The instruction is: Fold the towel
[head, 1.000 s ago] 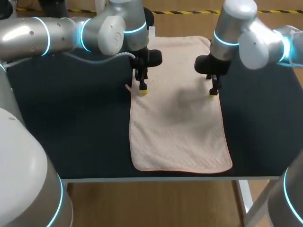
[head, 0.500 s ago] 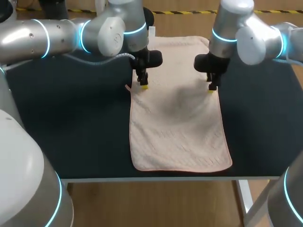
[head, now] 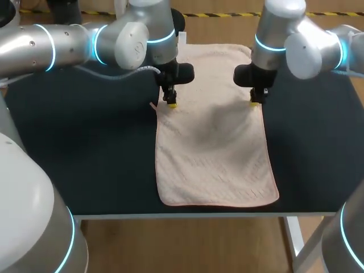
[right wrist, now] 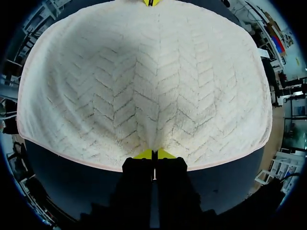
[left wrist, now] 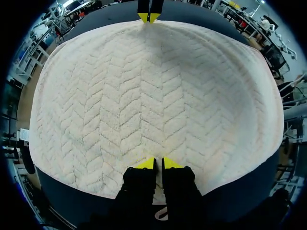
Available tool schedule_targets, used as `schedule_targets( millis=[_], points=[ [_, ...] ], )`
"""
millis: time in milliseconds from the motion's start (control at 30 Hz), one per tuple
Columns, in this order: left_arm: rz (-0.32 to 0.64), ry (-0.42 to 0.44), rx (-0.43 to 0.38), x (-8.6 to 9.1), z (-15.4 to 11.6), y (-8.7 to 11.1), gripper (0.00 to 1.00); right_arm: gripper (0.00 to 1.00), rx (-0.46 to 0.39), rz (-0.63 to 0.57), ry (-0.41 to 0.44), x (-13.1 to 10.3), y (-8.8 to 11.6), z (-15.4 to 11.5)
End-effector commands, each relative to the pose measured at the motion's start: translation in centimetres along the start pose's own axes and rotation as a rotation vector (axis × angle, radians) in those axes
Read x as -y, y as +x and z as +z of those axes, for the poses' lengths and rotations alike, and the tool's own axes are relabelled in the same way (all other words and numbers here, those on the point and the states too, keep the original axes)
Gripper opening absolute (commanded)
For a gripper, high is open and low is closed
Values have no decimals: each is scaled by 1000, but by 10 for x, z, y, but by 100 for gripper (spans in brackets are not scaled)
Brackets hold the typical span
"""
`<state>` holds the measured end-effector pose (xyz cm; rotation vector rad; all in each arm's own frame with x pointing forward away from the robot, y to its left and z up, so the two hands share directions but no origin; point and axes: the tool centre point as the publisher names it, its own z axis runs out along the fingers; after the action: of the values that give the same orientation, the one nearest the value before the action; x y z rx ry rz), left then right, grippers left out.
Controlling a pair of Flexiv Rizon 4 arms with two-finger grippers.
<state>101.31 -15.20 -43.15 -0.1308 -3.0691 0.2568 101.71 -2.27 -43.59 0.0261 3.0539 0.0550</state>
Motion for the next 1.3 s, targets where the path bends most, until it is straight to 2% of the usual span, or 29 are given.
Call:
schedule_targets(
  millis=[33, 200, 333, 367, 433, 600, 633, 800, 900, 933, 1067, 1100, 1133, 1167, 1300],
  points=[
    [-1, 7, 0, -2, -10, 4, 100, 0, 4, -3, 2, 0, 2, -2],
    [-18, 19, -5, -1, -19, 10, 100, 0, 0, -5, 1, -2, 2, 0],
    [-53, -55, 0, -8, -20, 16, 100, 0, 1, -4, -2, -3, 1, -1],
    [-64, -45, 5, -9, -19, 16, 100, 0, 2, -5, -3, -3, 1, -1],
    [-65, -79, 5, -6, -19, 17, 100, 0, 3, -6, -4, -3, 0, -2],
    [-79, -103, -17, -2, -11, 12, 100, 0, 7, -2, -6, 0, -2, -3],
    [-85, -77, -24, -1, -10, 12, 100, 0, 8, -1, -6, 0, -3, -4],
    [-115, -58, -37, 0, 1, 7, 100, 0, 9, 0, -7, 1, -3, -5],
    [-111, -62, -54, 0, 8, 3, 100, 0, 7, 1, -8, 1, -3, -6],
    [-91, -102, -34, 1, 10, 2, 100, 0, 6, 1, -9, 1, -3, -6],
    [-89, -86, -56, 1, 15, -1, 100, 0, 2, 0, -10, 1, -3, -6],
    [-89, -88, -57, 0, 16, -2, 83, 0, 2, 1, -11, 1, -3, -6],
    [-90, -87, -58, 0, 17, -3, 39, 0, 2, 2, -11, 2, -3, -7],
    [-91, -84, -55, 0, 17, -3, 0, 0, 2, 3, -11, 2, -3, -7],
    [-83, -81, -46, 0, 16, -3, 0, 0, 2, 4, -11, 3, -3, -8]
  ],
)
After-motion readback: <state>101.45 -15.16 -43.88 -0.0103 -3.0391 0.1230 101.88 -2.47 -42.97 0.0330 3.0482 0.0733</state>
